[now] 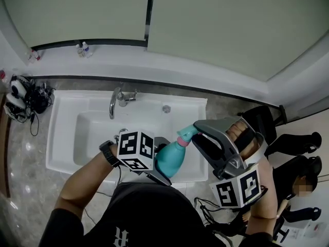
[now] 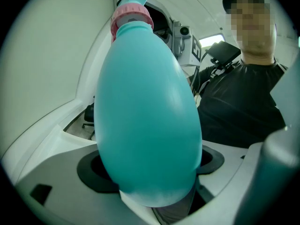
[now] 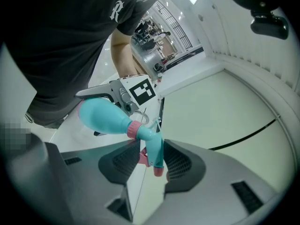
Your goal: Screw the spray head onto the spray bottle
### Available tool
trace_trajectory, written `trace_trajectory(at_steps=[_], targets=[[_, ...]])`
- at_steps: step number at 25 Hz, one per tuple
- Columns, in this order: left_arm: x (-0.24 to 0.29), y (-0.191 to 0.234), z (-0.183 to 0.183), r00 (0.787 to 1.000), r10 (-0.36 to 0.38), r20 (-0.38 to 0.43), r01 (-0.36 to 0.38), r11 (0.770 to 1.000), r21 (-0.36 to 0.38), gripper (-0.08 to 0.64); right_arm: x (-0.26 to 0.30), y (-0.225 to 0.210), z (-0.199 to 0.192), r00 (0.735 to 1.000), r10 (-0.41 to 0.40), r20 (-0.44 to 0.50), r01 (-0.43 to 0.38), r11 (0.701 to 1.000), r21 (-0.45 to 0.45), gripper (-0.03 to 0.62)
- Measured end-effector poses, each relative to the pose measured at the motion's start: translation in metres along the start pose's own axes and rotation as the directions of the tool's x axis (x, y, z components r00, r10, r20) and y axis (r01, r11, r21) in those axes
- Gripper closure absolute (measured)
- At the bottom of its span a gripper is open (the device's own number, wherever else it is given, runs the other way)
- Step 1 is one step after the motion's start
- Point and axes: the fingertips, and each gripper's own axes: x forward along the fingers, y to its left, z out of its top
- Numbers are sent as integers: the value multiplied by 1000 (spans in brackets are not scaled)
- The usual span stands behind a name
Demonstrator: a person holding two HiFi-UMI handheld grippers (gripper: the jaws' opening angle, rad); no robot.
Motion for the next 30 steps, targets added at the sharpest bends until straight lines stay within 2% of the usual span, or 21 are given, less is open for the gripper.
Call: trace_trajectory(at_steps=[7,16,18,21,23,26,30], targets=[[-4,6,7,999,31,24,-31,999,9,110,3,-1,5,999,-5,-36,4,999,-42,433],[-7,20,2,997,82,5,-81,995,-55,110,12,-2,1,978,-32,-205,-5,984,-177,433],[-7,20,1,996,92,0,-92,995,-36,110,14,-1,2,978,1,-208,-33,988,-151,433],[-9,21,2,993,115,8,-115,993,-18,110,15,-1,0,977,83,-199,-97,993,-62,433],[-9,23,4,993,118,13,-118,992,-35,110,13,-2,-3,965,85,-248,-107,992,-73,433],[-7,29,6,991,137,5,-136,989,-62,110,12,-2,-7,930,50,-365,-91,991,-97,433],[-7,43,8,975,221,13,-219,972,-81,110,15,-2,-16,880,31,-474,-40,999,-8,433]])
